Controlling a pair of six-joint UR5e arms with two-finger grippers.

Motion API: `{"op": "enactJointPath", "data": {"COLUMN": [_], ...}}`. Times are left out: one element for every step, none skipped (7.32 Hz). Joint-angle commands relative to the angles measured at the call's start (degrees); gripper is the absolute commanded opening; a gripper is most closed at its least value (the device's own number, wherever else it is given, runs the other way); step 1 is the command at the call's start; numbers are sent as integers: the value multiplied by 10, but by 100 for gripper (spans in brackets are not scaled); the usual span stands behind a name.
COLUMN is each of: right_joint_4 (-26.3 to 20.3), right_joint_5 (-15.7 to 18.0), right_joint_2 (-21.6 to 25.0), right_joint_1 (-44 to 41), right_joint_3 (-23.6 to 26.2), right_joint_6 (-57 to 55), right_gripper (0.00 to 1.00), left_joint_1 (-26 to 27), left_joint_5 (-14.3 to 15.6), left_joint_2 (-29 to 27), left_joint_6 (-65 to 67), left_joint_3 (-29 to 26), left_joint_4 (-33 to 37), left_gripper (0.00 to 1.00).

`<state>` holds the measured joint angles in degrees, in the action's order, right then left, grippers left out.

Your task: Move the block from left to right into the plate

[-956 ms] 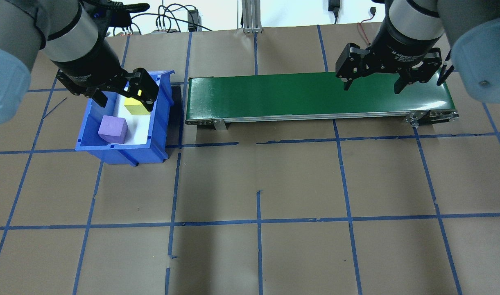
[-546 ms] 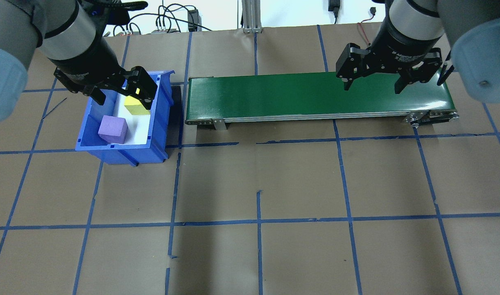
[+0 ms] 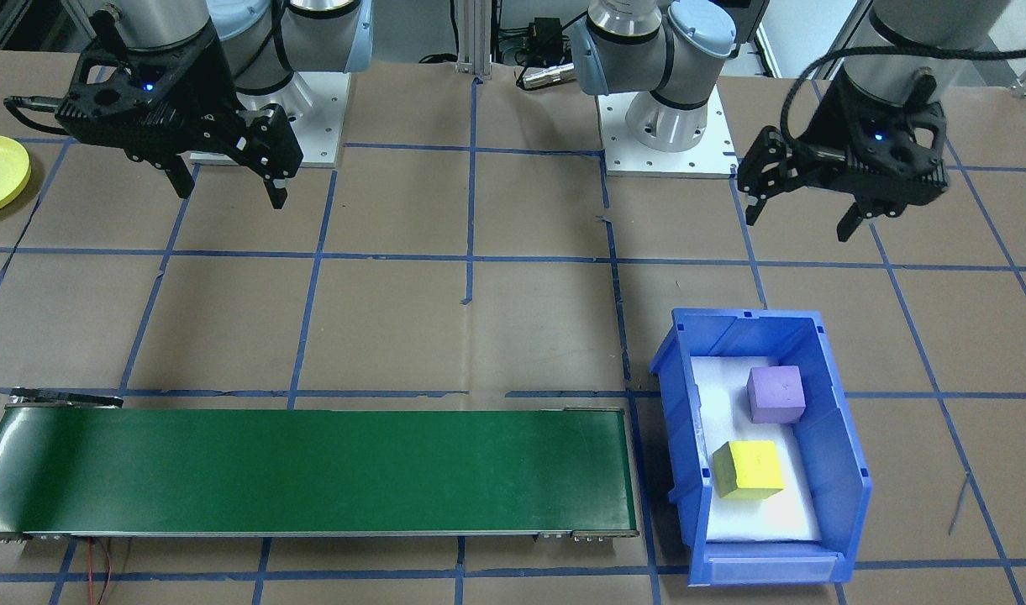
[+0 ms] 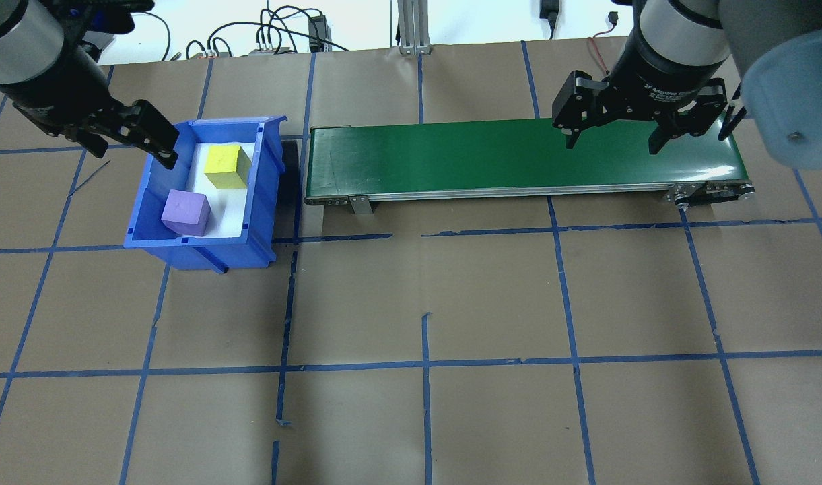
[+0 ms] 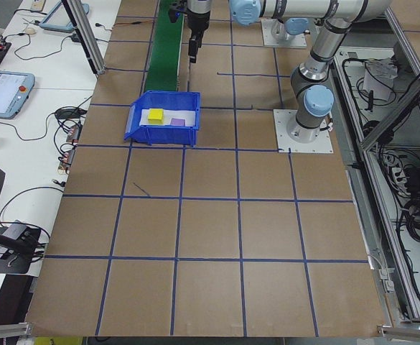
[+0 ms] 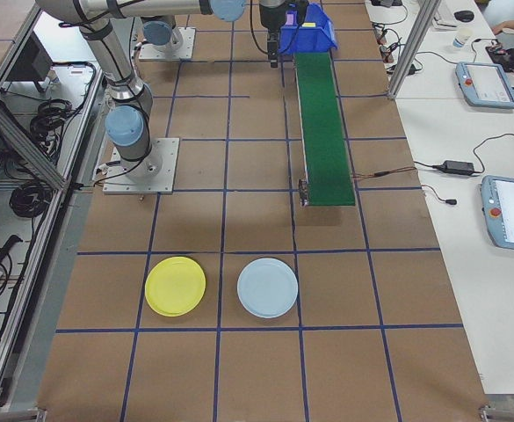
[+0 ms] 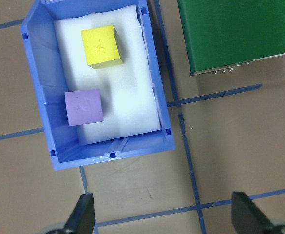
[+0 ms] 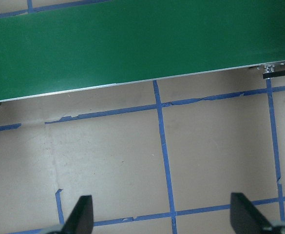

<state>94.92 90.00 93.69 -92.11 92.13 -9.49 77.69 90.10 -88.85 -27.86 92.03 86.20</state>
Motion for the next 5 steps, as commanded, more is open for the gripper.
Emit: {"op": "enactJointPath", "data": {"right_joint_4": [0,0,0,0,0], "right_joint_5": [0,0,0,-1,-1], "right_joint_2": [0,0,0,0,0], "right_joint_1": [0,0,0,0,0], "right_joint_3": [0,0,1,0,0], "right_joint_6": [-1,0,0,0,0], "right_gripper": [100,100,100,100,100], "left_joint_1": [-25,-25,-25,-25,-25], "left_joint_5": [0,-1,-1,3,3], "left_joint_2": [-70,-87,-99,-103,-105], "left_joint_6": [-133,-175,-203,-240,-263], "left_joint_3": [7,8,8,9,9], "left_joint_4": [-58,-63,-69,-76,-80], "left_gripper": [100,100,100,100,100]}}
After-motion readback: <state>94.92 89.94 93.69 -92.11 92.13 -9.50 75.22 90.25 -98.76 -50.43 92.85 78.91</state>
